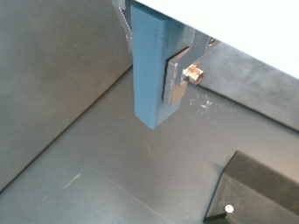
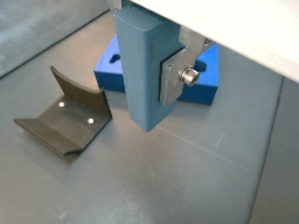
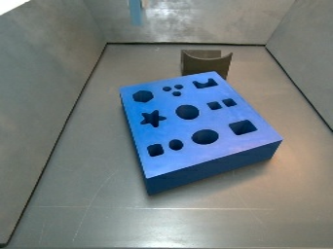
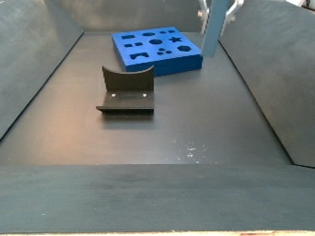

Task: Pick up the rectangle object. Move to above the board. Insert the rectangle object.
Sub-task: Move to above the board.

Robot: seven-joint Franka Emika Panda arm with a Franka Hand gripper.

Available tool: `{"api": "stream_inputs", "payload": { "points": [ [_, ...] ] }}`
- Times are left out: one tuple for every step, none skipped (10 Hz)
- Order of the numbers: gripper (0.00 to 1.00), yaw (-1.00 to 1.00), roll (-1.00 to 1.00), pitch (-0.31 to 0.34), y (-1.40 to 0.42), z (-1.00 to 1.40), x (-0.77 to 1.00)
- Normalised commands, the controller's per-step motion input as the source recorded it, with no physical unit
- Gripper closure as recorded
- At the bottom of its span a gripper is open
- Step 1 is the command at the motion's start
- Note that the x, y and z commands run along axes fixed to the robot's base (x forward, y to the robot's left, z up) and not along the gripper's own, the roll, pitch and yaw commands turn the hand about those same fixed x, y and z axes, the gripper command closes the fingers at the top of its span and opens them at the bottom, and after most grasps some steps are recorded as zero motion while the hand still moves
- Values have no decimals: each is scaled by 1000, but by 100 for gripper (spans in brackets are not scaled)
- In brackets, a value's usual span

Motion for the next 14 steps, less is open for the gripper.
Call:
{"api": "stream_inputs", "payload": {
  "points": [
    [100, -17, 72, 130, 47, 1000, -20],
    [100, -15, 79, 136, 46, 1000, -18],
    [100, -8, 83, 136, 46, 1000, -17],
    [100, -3, 86, 129, 47, 1000, -14],
    [100, 1, 84, 132, 45, 1000, -14],
    [100, 8, 78, 126, 43, 1000, -11],
    [100, 13, 73, 125, 42, 1000, -9],
    [100, 16, 72, 125, 38, 973, -6],
    [100, 18, 69, 128, 26, 765, 0],
    [100, 19, 70, 131, 19, 608, 1],
    [100, 18, 73, 131, 14, 503, 2],
    [100, 17, 78, 129, 5, 298, 3],
    [100, 1000, 141, 647, -1000, -402, 233],
    [100, 1000, 179, 650, -1000, -431, 243]
  ]
}}
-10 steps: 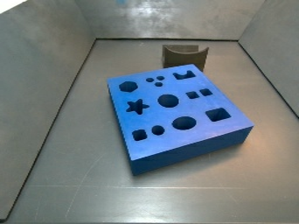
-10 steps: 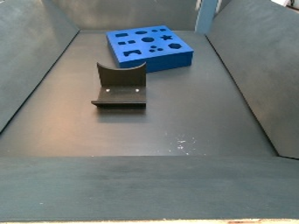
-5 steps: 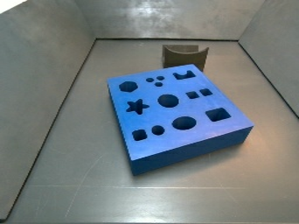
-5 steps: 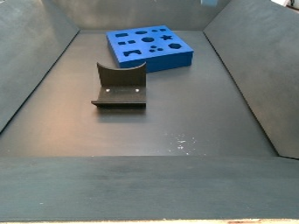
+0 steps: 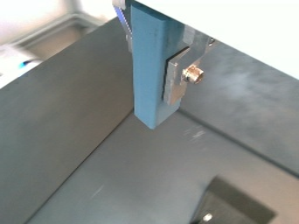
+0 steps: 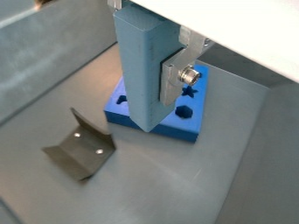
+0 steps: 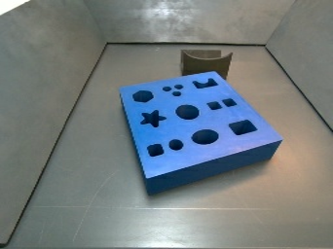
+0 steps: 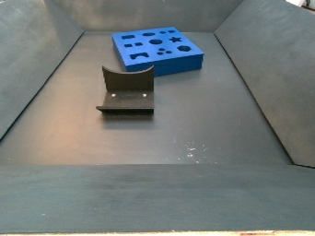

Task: Pick up the rectangle object. Move to above the board. Insert the rectangle object.
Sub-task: Move to above the board.

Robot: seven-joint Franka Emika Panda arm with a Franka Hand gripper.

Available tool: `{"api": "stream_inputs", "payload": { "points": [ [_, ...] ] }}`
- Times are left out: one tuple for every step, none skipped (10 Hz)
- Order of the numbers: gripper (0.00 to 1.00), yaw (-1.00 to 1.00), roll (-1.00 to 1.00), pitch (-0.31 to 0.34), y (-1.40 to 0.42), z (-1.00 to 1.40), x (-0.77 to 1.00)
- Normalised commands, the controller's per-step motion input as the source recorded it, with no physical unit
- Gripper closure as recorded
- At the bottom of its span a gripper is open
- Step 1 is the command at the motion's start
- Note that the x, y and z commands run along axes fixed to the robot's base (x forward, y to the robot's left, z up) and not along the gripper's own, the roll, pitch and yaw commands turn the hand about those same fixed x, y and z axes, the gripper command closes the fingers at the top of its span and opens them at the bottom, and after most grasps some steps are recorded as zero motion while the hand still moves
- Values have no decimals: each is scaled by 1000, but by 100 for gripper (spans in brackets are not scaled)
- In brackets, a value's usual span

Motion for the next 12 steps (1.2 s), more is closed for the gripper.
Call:
{"api": "stream_inputs", "payload": {
  "points": [
    [100, 498, 127, 543, -1000, -433, 265],
    [100, 265, 33, 404, -1000, -430, 265],
    [100, 178, 9, 316, -1000, -424, 265],
    [100, 85, 28, 170, -1000, -421, 272],
    [100, 50, 4, 90, -1000, -425, 278],
    [100, 32, 18, 33, -1000, -429, 292],
    [100, 19, 1, 26, -1000, -427, 300],
    [100, 17, 5, 29, -1000, -428, 314],
    [100, 17, 16, 24, -1000, -431, 325],
    [100, 13, 46, 21, -759, -333, 275],
    [100, 11, 57, 12, -583, -256, 231],
    [100, 8, 78, -2, -243, -105, 110]
  ]
}}
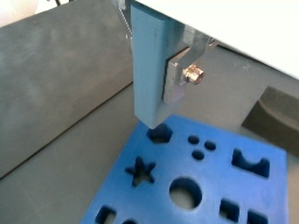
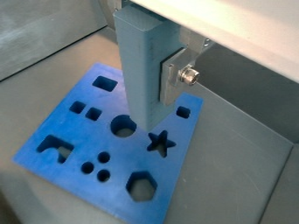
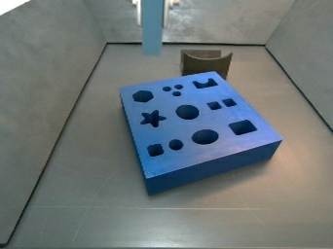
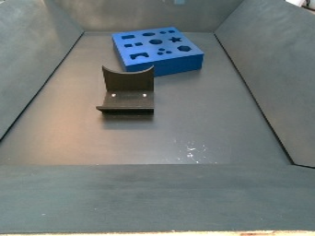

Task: Pick up the rectangle object. Move to above the board. Insert the rectangle object.
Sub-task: Insert the rectangle object.

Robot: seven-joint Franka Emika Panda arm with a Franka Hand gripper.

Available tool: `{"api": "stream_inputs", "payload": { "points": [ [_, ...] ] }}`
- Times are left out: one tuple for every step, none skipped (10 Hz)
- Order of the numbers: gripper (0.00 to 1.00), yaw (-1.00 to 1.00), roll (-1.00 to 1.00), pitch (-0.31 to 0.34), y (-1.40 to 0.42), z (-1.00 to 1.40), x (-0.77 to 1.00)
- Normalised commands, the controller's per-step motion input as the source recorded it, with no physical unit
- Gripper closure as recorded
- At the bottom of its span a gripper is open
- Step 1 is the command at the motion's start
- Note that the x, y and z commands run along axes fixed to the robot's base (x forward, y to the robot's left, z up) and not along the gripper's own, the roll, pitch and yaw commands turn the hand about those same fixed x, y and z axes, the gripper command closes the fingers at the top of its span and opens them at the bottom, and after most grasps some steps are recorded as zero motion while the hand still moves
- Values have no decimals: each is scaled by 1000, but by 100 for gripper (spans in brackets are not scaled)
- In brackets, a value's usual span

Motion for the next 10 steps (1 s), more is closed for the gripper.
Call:
{"api": "stream_inputs", "payload": {
  "points": [
    [100, 0, -86, 0, -11, -9, 0],
    [100, 0, 17, 0, 0, 0, 0],
    [100, -314, 51, 46, 0, -60, 0],
    [100, -1000, 6, 0, -49, -143, 0],
    [100, -1000, 11, 0, -17, -160, 0],
    [100, -1000, 6, 0, 0, -209, 0],
    [100, -1000, 3, 0, 0, -211, 0],
    [100, -1000, 6, 0, 0, -209, 0],
    [100, -1000, 0, 0, 0, -251, 0],
    [100, -1000, 0, 0, 0, -271, 0]
  ]
}}
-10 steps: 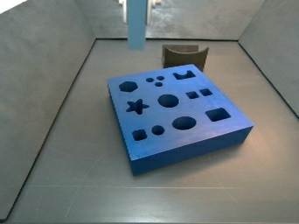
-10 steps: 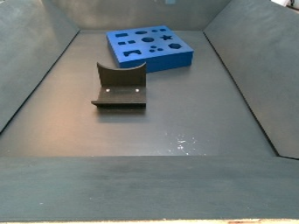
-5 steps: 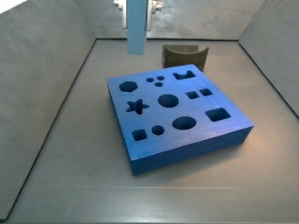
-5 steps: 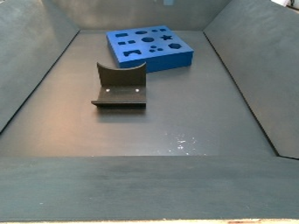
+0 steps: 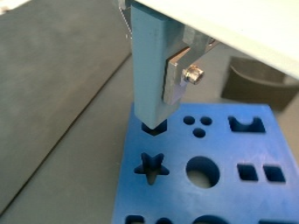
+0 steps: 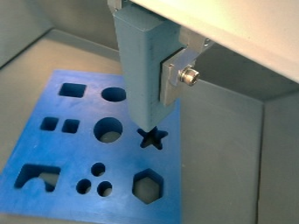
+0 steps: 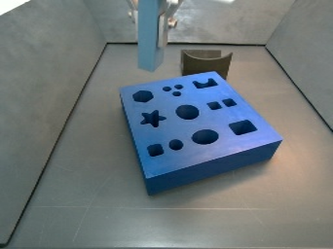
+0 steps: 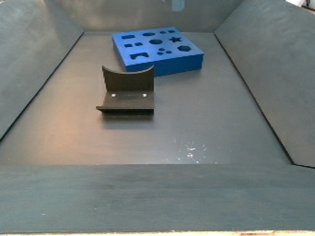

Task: Pick up the rectangle object. Move to above the board. Insert the rectangle object.
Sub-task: Insert the rectangle object.

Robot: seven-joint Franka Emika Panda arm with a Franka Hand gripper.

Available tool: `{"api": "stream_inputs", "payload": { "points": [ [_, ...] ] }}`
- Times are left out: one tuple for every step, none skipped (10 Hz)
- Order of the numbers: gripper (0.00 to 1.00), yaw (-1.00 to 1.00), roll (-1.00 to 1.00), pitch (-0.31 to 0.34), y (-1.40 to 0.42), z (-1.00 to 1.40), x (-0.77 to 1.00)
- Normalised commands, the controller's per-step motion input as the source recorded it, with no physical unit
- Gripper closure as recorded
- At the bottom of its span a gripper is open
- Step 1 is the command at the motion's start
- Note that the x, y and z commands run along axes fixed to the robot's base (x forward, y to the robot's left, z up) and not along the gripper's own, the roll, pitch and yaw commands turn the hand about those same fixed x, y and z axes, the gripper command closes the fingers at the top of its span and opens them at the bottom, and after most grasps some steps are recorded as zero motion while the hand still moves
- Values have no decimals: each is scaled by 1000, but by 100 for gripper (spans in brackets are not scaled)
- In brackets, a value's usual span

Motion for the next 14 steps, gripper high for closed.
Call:
{"api": "stream_inputs", "payload": {
  "points": [
    [100, -1000, 0, 0, 0, -294, 0],
    [100, -1000, 0, 3, 0, -337, -14],
    [100, -1000, 0, 0, 0, -334, -14],
    [100, -874, -23, 23, 0, -329, -120],
    [100, -51, 0, 0, 0, 0, 0],
    [100, 0, 0, -26, 0, -23, 0],
    [100, 37, 6, 0, -46, 14, 0],
    [100, 37, 60, 0, -591, 291, 614],
    [100, 23, 80, -9, -771, 506, 826],
    [100, 0, 0, 0, -757, 554, 903],
    [100, 0, 43, 0, -774, 537, 926],
    [100, 0, 20, 0, -763, 517, 940],
    [100, 0, 0, 0, -723, 109, 957],
    [100, 0, -9, -80, 0, -6, 0]
  ]
}}
